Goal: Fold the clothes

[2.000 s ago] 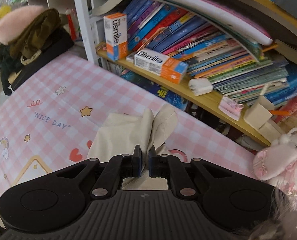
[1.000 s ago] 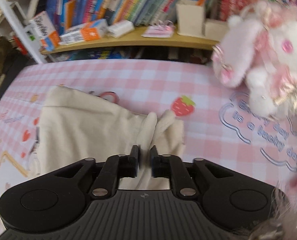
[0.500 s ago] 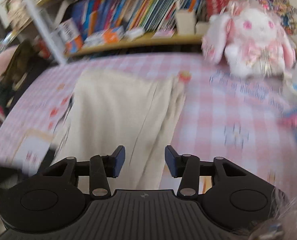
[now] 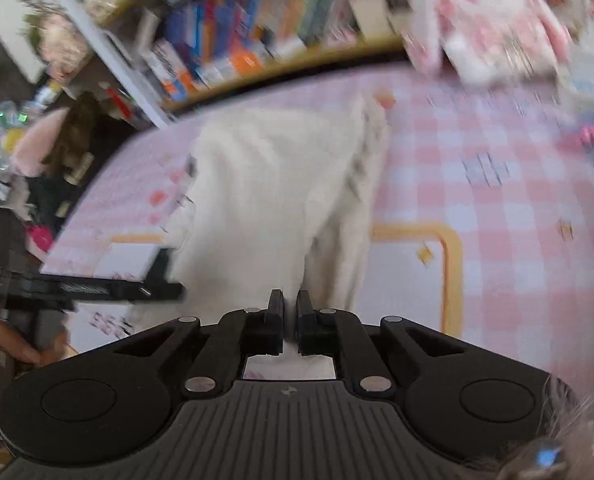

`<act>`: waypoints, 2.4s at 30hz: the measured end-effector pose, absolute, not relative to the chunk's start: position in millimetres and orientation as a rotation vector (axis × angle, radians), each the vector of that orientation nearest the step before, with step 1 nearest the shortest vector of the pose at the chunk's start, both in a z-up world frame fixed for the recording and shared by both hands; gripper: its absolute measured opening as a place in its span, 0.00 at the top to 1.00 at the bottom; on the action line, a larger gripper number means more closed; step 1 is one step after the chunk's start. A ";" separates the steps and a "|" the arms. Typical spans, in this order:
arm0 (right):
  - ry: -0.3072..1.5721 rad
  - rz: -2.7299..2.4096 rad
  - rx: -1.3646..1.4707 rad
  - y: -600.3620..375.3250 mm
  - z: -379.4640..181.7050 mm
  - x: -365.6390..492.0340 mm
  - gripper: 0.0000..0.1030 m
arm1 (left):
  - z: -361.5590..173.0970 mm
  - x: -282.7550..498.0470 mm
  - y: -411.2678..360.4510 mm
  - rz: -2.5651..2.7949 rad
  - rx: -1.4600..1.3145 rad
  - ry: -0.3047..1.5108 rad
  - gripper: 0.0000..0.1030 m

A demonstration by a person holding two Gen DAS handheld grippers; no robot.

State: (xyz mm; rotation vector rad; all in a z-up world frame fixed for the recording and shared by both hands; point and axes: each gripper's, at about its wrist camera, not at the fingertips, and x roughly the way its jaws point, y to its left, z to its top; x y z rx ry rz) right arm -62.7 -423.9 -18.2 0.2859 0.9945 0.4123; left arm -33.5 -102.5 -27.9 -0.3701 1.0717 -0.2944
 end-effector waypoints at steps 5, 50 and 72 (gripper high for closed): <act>1.043 0.392 0.317 -424.2 -41.8 -60.3 0.96 | -28.6 -33.6 -101.4 -0.288 -0.380 1.078 0.61; 0.935 0.296 -0.007 -384.5 -27.4 -59.7 0.92 | 17.2 -86.2 -81.0 -0.104 -0.224 0.916 0.32; 0.915 0.018 0.062 -360.2 -17.2 -67.5 0.89 | 6.8 -13.1 -11.8 -0.266 -0.301 0.927 0.28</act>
